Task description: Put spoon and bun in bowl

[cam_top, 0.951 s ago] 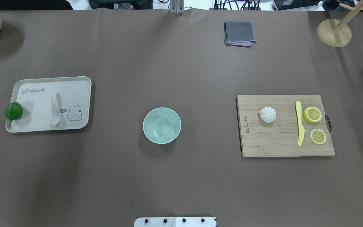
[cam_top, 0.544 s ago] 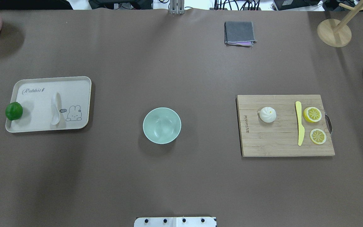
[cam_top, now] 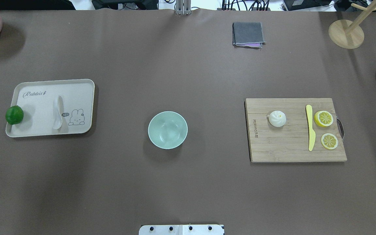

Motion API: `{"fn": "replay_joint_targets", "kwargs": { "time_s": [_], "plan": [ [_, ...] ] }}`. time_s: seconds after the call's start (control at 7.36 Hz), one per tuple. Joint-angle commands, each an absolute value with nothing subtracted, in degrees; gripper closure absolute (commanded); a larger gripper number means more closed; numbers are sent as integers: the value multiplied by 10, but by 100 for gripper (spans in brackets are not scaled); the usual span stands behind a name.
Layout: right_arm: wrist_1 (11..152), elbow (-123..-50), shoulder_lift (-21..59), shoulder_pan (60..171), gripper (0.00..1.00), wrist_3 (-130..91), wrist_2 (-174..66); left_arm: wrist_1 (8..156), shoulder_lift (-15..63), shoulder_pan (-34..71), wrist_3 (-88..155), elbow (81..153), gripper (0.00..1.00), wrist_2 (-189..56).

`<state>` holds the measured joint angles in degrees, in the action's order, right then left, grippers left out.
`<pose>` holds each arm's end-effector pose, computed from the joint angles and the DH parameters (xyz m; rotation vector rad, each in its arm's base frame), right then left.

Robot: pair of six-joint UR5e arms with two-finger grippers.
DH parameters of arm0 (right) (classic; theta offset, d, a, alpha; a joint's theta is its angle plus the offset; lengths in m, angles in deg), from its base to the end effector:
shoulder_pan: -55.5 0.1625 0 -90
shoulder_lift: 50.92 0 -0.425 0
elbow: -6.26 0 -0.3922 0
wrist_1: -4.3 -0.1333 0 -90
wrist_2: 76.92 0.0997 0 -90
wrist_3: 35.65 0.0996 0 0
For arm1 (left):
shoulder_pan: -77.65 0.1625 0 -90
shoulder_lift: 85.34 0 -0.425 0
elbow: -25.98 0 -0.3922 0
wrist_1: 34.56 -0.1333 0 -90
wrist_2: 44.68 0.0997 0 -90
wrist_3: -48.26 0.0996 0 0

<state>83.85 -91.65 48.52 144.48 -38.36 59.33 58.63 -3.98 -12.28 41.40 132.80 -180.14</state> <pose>0.0537 -0.4326 0.6448 0.1591 -0.8037 -0.1243 -0.0618 -0.4360 0.5757 0.1397 0.8005 -0.0332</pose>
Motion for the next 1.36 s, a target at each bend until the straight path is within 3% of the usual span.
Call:
{"fn": "replay_joint_targets", "kwargs": {
  "time_s": [0.0,0.82,1.22],
  "plan": [
    [837,-916,485,1444,0,-386,594,590,-35,-123,414,1330,2,-1802],
    [813,-924,482,1444,0,-381,612,610,-32,-123,414,1332,2,-1804],
    [736,-923,498,1444,0,-349,649,615,-32,-119,412,1342,2,-1805]
  ]
}}
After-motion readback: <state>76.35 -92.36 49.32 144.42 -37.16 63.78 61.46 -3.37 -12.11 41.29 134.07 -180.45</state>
